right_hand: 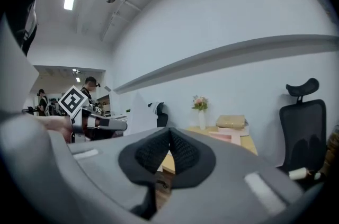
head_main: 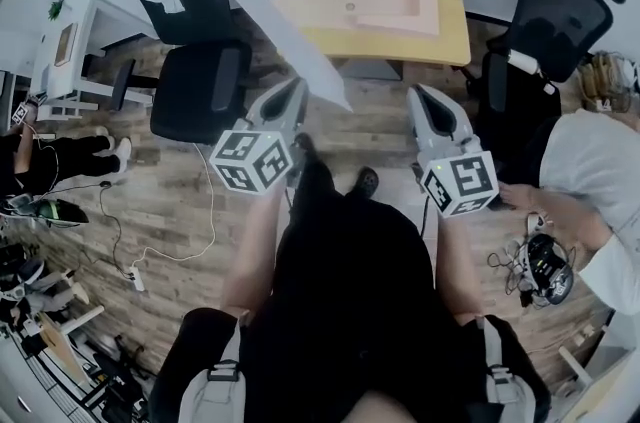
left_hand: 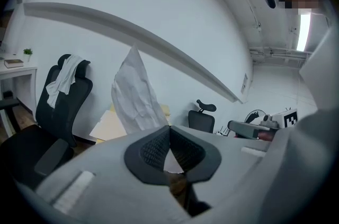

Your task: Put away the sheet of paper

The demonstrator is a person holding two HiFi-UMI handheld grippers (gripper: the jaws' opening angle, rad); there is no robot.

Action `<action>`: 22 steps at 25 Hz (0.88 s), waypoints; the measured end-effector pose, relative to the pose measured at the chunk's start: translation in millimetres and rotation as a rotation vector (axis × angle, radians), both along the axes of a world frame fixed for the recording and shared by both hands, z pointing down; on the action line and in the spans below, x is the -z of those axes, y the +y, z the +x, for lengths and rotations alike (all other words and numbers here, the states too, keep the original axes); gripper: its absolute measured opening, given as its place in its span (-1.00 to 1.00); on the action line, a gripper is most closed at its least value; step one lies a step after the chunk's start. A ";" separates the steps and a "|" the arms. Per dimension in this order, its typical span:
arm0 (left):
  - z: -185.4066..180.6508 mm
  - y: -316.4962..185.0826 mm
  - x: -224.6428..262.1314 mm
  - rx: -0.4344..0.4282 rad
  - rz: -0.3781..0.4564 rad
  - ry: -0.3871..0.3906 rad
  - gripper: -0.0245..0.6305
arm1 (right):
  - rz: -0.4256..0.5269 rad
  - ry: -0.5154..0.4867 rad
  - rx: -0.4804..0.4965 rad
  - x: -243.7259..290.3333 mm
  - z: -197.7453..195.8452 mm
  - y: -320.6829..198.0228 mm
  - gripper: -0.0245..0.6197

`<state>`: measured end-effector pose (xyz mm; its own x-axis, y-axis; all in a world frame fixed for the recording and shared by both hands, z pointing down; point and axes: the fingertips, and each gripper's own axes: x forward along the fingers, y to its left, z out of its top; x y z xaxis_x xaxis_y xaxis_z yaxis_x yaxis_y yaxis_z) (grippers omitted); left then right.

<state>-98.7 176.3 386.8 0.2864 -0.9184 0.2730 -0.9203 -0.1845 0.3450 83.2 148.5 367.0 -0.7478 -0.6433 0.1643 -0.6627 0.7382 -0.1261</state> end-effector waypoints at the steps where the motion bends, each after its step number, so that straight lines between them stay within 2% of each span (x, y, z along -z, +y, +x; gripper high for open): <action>1: 0.6 1.1 -1.1 0.000 -0.002 0.005 -0.90 | 0.001 -0.004 0.020 -0.4 -3.4 2.6 -0.92; 8: -2.2 -0.8 -16.7 -0.016 -0.035 0.020 -0.90 | 0.001 -0.016 0.092 -6.6 -23.1 10.5 -0.92; 12: -14.5 -17.3 -18.4 -0.034 -0.037 0.024 -0.90 | 0.045 0.015 0.108 -2.6 -39.7 2.8 -0.92; 17: -34.3 -51.2 -26.2 -0.072 -0.049 0.054 -0.90 | 0.035 0.054 0.079 -6.1 -62.1 -19.5 -0.92; 22: -57.7 -98.7 -27.0 -0.127 -0.053 0.065 -0.90 | -0.020 0.031 0.026 -3.2 -84.2 -56.1 -0.92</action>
